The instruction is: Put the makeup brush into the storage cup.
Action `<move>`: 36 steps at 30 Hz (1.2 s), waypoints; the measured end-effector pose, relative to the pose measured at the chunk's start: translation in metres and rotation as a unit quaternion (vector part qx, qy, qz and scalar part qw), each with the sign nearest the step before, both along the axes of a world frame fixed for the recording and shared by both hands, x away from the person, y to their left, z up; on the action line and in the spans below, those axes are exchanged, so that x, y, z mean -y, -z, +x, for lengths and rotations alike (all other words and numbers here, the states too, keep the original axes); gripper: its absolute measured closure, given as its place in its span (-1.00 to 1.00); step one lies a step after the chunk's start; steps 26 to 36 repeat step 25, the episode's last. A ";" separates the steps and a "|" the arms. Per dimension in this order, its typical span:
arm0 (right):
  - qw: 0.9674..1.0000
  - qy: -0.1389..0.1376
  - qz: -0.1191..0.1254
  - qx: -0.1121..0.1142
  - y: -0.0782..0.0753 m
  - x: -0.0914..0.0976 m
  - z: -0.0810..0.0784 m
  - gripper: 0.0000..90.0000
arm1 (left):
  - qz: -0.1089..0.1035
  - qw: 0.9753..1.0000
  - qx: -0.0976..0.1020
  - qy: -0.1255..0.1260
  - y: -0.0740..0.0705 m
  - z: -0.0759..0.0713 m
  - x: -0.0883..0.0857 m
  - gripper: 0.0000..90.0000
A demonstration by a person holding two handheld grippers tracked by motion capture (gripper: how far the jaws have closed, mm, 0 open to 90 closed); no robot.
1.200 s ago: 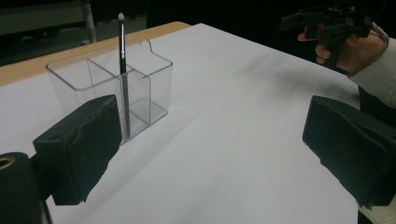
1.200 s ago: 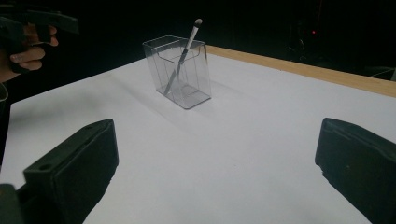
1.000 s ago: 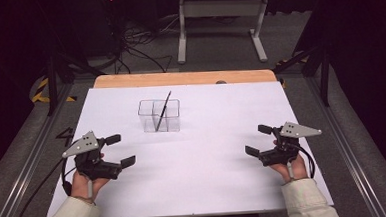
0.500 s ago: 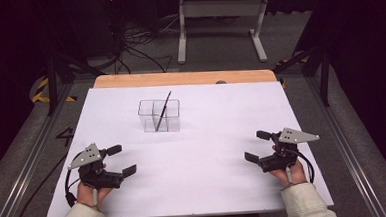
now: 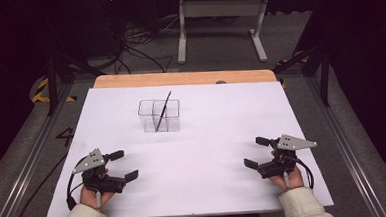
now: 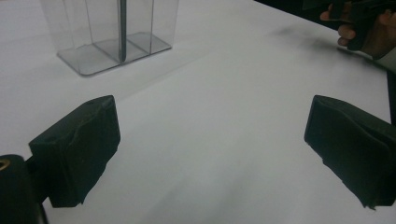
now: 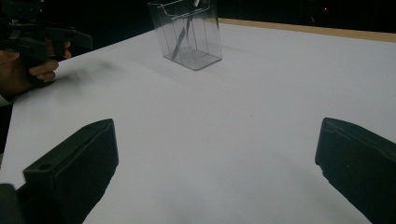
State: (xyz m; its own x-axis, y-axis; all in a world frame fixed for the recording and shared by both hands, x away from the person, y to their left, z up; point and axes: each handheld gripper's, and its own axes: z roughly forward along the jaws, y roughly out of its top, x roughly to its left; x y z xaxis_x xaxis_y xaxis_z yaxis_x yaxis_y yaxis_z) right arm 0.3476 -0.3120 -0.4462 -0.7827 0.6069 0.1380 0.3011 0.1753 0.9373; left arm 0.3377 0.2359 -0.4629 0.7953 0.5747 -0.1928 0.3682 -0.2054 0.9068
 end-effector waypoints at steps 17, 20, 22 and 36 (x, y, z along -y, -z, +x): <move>1.000 0.001 -0.005 0.008 0.009 -0.002 -0.004 -1.00 | -0.003 1.000 0.003 0.004 0.003 -0.001 0.001 -0.91; 1.000 0.000 -0.005 0.009 0.009 -0.003 -0.004 -1.00 | -0.005 1.000 0.003 0.005 0.003 -0.001 0.001 -0.91; 1.000 0.000 -0.005 0.008 0.009 -0.003 -0.004 -1.00 | -0.007 1.000 0.001 0.004 0.003 -0.001 0.001 -0.91; 1.000 -0.001 -0.006 0.009 0.009 -0.003 -0.004 -1.00 | -0.006 1.000 0.004 0.004 0.003 -0.001 0.001 -0.91</move>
